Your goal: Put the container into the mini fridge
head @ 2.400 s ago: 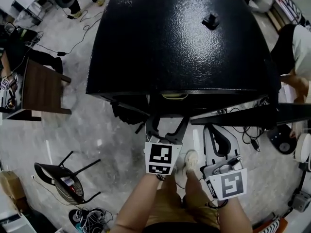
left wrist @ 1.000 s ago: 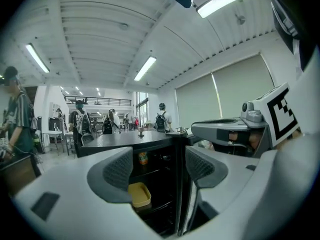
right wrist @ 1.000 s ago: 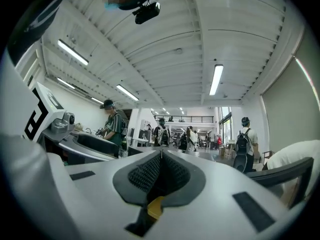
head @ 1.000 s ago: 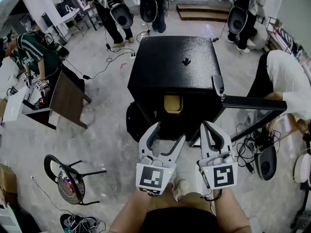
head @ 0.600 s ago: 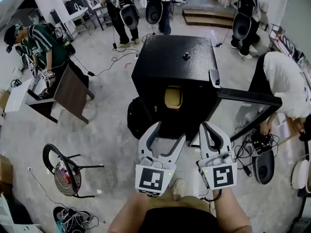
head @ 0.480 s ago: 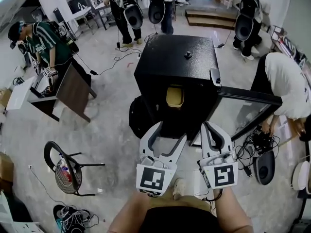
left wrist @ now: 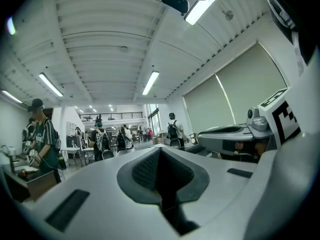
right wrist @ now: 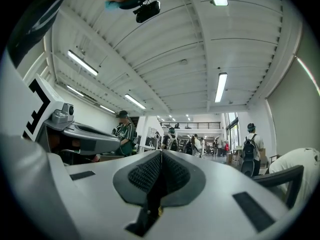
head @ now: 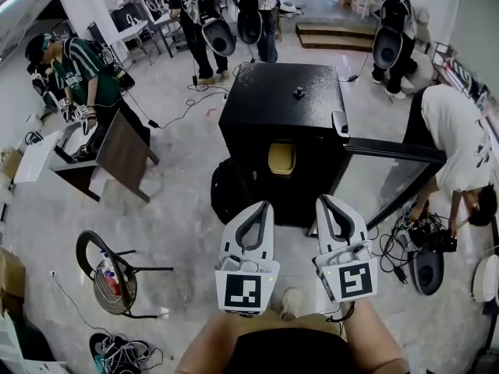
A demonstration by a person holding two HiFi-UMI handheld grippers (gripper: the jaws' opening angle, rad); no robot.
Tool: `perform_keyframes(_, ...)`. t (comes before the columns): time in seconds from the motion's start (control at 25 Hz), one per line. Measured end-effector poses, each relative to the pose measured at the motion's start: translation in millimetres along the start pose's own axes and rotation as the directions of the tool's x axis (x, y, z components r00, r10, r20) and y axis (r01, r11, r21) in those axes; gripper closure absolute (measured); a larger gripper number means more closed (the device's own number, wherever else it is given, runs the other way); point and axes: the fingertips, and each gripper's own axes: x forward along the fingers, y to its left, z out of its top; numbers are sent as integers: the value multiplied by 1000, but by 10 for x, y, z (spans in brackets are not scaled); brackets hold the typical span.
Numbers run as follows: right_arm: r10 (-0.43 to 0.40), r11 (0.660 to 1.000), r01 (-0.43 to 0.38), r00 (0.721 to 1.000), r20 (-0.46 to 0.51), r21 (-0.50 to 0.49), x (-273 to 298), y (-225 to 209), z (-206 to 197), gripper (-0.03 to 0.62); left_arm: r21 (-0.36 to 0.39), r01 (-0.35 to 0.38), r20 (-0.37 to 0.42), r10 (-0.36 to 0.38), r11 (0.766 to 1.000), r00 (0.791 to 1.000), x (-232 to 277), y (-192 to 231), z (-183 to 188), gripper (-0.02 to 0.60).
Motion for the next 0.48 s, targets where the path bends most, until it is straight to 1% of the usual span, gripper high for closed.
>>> perform_keyframes(0.12, -8, 1000, 8, 1000, 16, 7, 7, 11, 78, 558, 11, 8, 1, -8, 1000, 1000, -8, 11, 49, 558)
perform_keyframes(0.24, -23, 999, 20, 997, 68, 36, 26, 11, 164, 558, 4, 9, 15, -9, 1000, 1000, -4, 25, 94, 558)
perform_keyframes(0.32, -21, 1000, 20, 998, 54, 20, 17, 21, 133, 558, -10, 6, 19, -5, 1000, 1000, -7, 37, 94, 558)
perform_keyframes(0.48, -23, 999, 23, 1000, -6, -26, -2, 30, 49, 559, -25, -2, 20, 3, 1000, 1000, -15, 73, 95, 558)
